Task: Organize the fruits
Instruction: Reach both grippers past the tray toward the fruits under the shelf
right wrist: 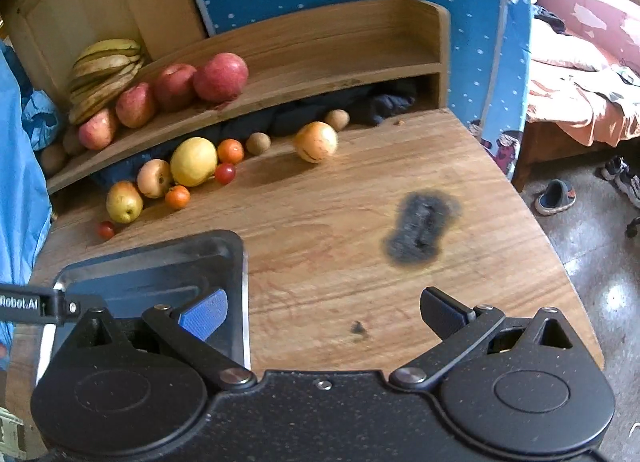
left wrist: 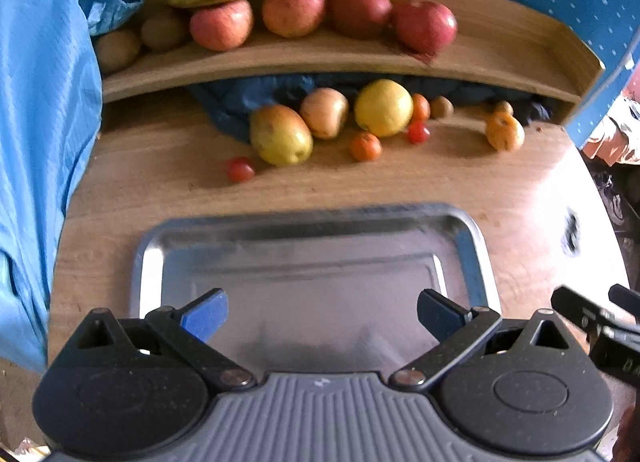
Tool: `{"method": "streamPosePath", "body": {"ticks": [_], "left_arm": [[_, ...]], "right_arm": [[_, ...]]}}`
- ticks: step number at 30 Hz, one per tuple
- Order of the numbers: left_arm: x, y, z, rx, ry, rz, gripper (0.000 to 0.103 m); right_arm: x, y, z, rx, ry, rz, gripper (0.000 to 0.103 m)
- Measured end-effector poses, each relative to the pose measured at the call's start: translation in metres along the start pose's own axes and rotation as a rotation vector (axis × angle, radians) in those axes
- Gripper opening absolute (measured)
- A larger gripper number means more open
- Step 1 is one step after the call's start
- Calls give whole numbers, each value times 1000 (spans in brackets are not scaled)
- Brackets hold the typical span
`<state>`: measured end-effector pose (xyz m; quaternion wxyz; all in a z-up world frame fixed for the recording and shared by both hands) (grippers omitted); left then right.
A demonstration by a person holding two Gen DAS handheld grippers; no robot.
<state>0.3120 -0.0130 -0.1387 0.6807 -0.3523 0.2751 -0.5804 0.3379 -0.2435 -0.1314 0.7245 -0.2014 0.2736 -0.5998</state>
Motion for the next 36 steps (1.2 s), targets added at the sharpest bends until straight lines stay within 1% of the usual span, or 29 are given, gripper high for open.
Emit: {"method": "streamPosePath", "body": {"ticks": [4, 7, 11, 14, 17, 21, 26, 28, 31, 36], "left_arm": [[-17, 12, 13, 7, 10, -30, 103], [-29, 22, 19, -4, 28, -43, 103], [-47, 36, 28, -13, 44, -61, 103], [-59, 49, 35, -8, 53, -86, 103], [-71, 63, 40, -8, 35, -98, 103], [-82, 74, 45, -1, 7, -119, 103], [-98, 86, 45, 0, -18, -105, 103], [-101, 90, 44, -1, -17, -92, 102], [-106, 93, 45, 11, -4, -84, 102], [-103, 97, 50, 34, 40, -92, 101]], "right_arm": [[-23, 7, 1, -5, -26, -5, 102], [-38, 13, 3, 3, -37, -22, 102], [-61, 23, 6, 22, -56, -7, 102], [-82, 29, 9, 23, -107, 1, 103], [-98, 32, 14, 24, -158, 7, 103], [-111, 37, 21, 27, -234, -5, 103], [-131, 56, 30, 15, -295, 46, 103], [-139, 66, 34, 13, -302, 71, 103], [-146, 82, 39, 4, -301, 76, 103], [-151, 107, 42, -32, -248, 103, 102]]}}
Point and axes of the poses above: each gripper's, at about its wrist camera, not at the fingertips, and y roughly the way its jaws point, x to its right, z to its top, the point moved 9 cm from there along y, roughly the way its jaws point, and after that the axes turned 14 degrees about x, right-handed, at the moved point
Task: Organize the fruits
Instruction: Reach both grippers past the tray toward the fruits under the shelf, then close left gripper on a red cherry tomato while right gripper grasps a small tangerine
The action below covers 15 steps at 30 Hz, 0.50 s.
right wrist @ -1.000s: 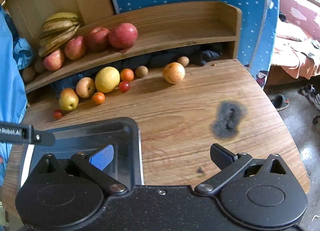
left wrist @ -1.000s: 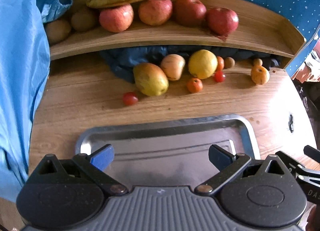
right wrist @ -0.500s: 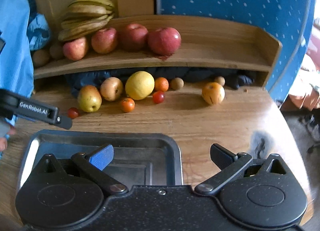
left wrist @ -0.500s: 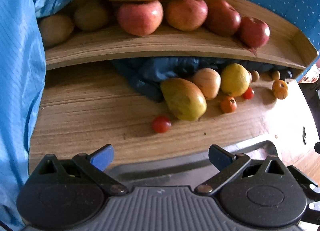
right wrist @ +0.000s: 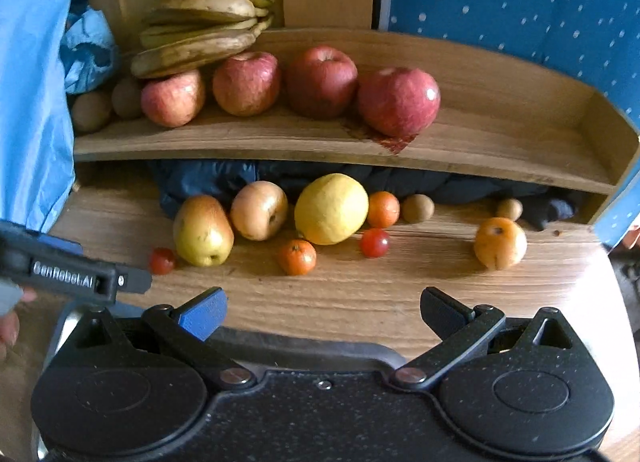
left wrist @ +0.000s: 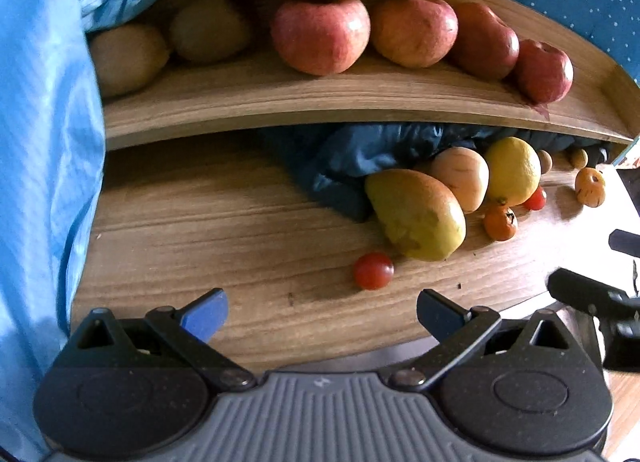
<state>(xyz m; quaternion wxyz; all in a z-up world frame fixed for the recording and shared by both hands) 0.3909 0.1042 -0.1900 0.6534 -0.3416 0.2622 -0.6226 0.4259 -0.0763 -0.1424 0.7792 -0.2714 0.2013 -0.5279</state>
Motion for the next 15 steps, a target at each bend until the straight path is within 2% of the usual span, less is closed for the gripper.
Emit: {"method": "streamPosePath", "body": {"ticks": [7, 9, 15], "left_arm": [[6, 8, 3, -3, 19, -14, 96], [6, 10, 3, -8, 14, -15, 93], [8, 15, 3, -14, 5, -30, 83]], "right_arm": [[0, 26, 4, -14, 9, 38, 89], [1, 32, 4, -20, 10, 43, 87], [1, 46, 3, -40, 56, 82, 72]]}}
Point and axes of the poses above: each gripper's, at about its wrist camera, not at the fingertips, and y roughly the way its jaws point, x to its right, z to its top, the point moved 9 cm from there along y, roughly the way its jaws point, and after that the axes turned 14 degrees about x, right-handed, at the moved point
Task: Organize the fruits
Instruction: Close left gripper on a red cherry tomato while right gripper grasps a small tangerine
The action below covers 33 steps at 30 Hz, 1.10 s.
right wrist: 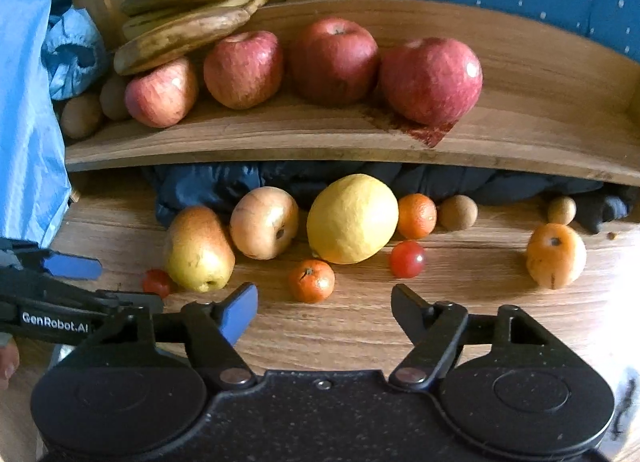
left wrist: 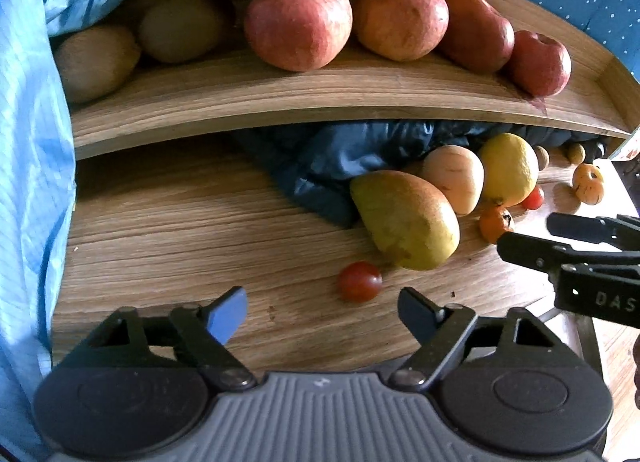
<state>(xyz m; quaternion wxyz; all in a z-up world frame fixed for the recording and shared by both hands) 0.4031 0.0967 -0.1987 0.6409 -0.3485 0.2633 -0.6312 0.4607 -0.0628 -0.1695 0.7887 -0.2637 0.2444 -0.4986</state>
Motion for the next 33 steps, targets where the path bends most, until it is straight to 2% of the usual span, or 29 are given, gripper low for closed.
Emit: {"method": "streamPosePath", "body": {"ticks": [5, 10, 20, 27, 29, 33], "left_arm": [[6, 2, 2, -1, -18, -61, 72], [9, 4, 4, -5, -31, -90, 58], [15, 11, 3, -20, -49, -116, 42], [15, 9, 0, -24, -71, -134, 28], [15, 10, -1, -22, -84, -141, 24], [14, 10, -3, -17, -92, -142, 23]], "right_arm": [[-2, 8, 2, -10, 1, 11, 61], [-4, 15, 2, -21, 4, 18, 47], [-5, 26, 1, -32, 9, 26, 45], [-7, 28, 2, -38, 14, 30, 32], [-6, 27, 2, -37, 20, 37, 31], [-5, 24, 3, -33, 19, 49, 31]]}}
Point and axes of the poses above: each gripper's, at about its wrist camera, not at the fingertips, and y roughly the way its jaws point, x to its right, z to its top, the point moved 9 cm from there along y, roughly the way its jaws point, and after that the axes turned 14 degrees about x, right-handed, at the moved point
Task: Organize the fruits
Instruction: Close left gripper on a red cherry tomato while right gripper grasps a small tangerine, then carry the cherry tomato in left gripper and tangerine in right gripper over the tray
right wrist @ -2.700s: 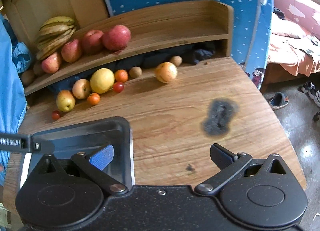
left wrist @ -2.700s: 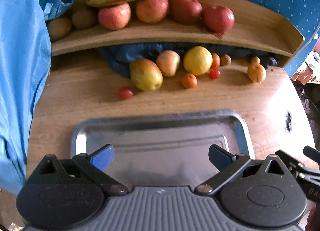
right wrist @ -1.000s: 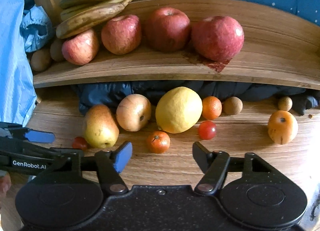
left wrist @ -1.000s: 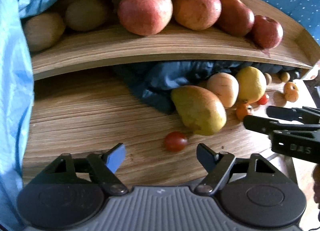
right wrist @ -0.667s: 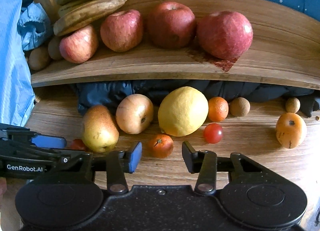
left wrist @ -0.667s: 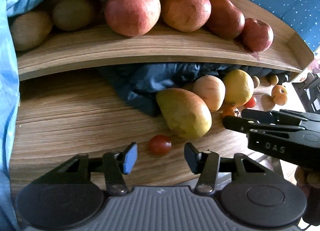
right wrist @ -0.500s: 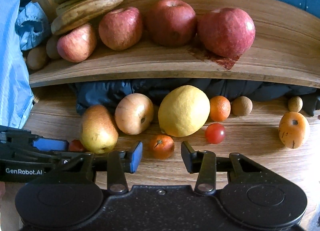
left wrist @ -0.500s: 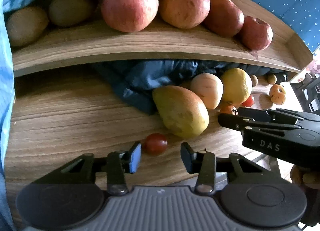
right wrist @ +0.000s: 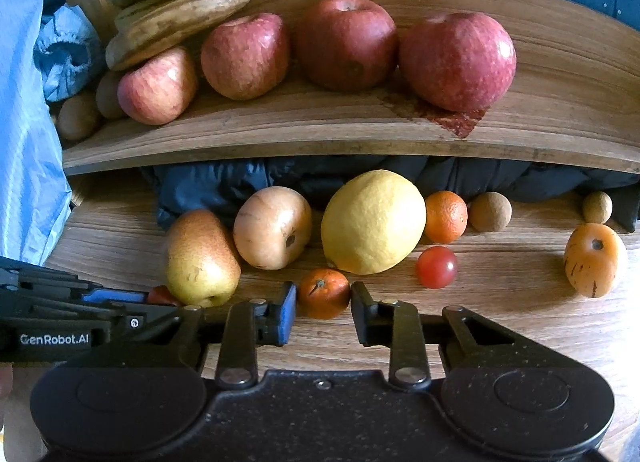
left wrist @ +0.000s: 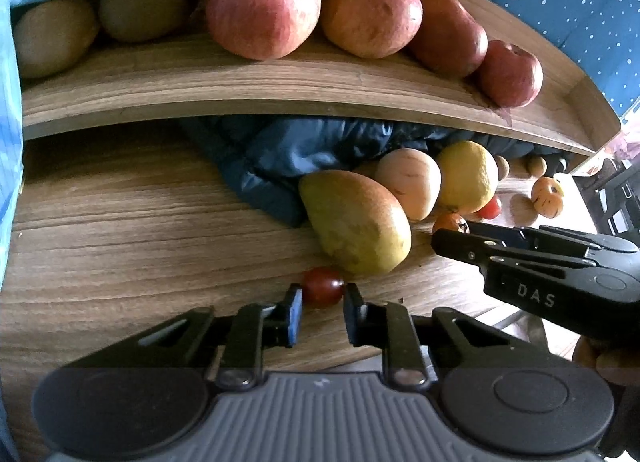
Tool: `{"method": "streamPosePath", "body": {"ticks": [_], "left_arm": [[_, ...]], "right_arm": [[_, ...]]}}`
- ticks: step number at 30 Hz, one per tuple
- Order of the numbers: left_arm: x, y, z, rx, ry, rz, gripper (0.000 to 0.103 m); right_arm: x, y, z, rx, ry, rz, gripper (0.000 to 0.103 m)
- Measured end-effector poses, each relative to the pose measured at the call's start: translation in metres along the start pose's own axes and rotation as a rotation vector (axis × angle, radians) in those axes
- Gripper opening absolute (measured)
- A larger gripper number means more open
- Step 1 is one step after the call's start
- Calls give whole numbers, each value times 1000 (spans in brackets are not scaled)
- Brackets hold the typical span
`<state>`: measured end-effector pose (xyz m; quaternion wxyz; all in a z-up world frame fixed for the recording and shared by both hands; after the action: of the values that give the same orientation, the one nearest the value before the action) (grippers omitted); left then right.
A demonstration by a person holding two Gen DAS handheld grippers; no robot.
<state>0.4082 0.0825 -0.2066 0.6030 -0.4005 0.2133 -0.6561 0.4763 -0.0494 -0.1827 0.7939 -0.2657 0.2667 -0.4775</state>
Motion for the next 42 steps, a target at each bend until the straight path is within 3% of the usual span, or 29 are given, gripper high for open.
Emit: {"method": "streamPosePath", "body": {"ticks": [18, 31, 42], "left_arm": [[11, -28, -7, 52, -9, -16, 23], [2, -56, -24, 53, 3, 2, 23], [-10, -71, -41, 35, 33, -13, 23]], "right_arm": [[-13, -49, 0, 41, -14, 76, 31], [-50, -76, -11, 21, -76, 185, 31], [-80, -88, -27, 3, -113, 225, 31]]}}
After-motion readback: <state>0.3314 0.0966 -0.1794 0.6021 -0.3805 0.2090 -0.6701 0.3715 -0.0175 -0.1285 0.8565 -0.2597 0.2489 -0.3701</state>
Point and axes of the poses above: each gripper's, at about its wrist camera, not at the fingertips, and y roughly the way its jaws point, x to its right, z to its top, the point moved 9 cm from there along y, roughly the way its jaws point, and after that the axes turned 14 degrees about x, right-handed, at the moved point
